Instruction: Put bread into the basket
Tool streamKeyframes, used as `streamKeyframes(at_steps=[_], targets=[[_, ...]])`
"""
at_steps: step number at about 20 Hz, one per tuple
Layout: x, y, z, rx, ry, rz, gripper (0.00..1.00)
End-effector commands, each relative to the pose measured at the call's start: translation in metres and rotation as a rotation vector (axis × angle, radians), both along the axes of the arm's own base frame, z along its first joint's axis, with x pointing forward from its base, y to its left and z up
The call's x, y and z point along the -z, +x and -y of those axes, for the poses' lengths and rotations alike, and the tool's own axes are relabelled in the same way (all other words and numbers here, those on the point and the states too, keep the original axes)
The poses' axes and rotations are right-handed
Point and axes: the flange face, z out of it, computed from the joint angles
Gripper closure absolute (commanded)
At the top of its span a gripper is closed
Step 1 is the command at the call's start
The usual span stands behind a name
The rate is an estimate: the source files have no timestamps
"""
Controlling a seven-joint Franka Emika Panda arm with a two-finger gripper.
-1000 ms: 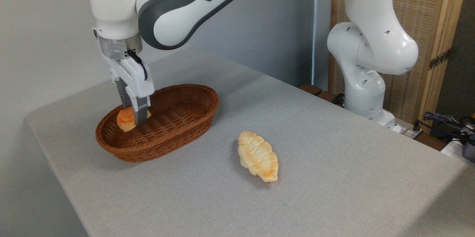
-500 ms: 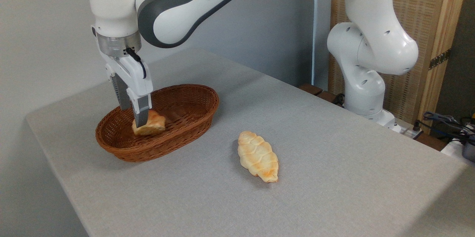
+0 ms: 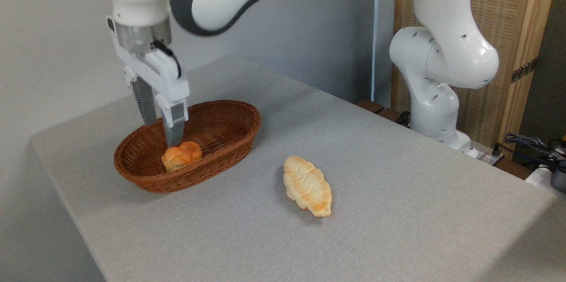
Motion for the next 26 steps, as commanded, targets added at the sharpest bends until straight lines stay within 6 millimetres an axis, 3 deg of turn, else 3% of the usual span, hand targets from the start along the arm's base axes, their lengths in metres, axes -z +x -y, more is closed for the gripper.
streamKeyframes(at_steps=[1,4,7,11,18,26], targets=[[-0.052,-0.01,-0.049,-0.041,0.059,-0.021,0.0],[-0.059,-0.013,-0.077,-0.034,0.147,-0.041,0.0],[-0.08,-0.021,-0.111,0.034,0.165,-0.036,0.0],[-0.089,-0.027,-0.137,0.035,0.171,-0.039,0.0],[-0.103,-0.039,-0.164,0.055,0.161,-0.018,0.0],[-0.098,-0.041,-0.162,0.021,0.128,-0.061,0.0]])
